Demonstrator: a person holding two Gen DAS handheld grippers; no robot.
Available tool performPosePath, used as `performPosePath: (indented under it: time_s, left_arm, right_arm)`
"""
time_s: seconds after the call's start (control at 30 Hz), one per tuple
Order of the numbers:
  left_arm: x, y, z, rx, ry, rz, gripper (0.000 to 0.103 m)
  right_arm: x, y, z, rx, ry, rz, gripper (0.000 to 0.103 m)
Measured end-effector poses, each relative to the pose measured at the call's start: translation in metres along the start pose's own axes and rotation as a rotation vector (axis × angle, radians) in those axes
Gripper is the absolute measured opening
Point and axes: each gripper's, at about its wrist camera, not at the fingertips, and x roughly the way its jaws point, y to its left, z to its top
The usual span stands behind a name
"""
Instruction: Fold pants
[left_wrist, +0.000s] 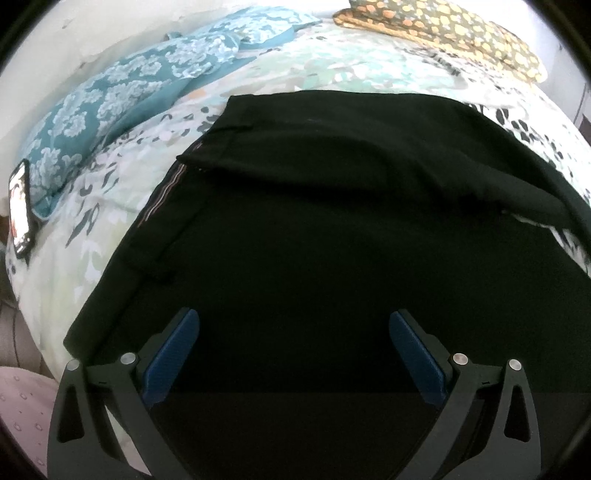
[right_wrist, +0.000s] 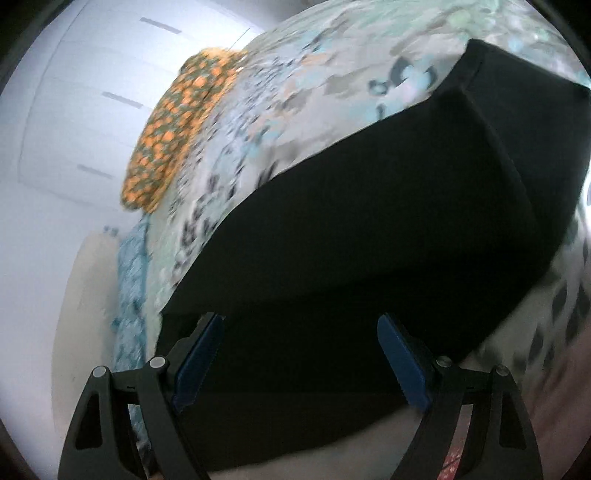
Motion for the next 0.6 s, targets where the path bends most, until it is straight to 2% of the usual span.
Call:
performPosePath:
  time_s: [0.23,0.43,0.6]
  left_arm:
    - [0.002,0.0,0.002,-0.005,0.007,-0.015,0.103]
    - [0.002,-0.009,-0.001,0.039,-0.007,0.008,0.103]
    - [0.003,-0.009,-0.002,0.033,-0.013,0.01,0.103]
  right_arm:
    - [0.004,-0.012,0.03,0.039,-0.096,-0.087,0.085]
    - [0.002,-0.011,0.033,-0.013,-0.132,-0.11,0.085]
    - [-0.003,-0.017,0.035,-0.018,-0.158,-0.142,0.082]
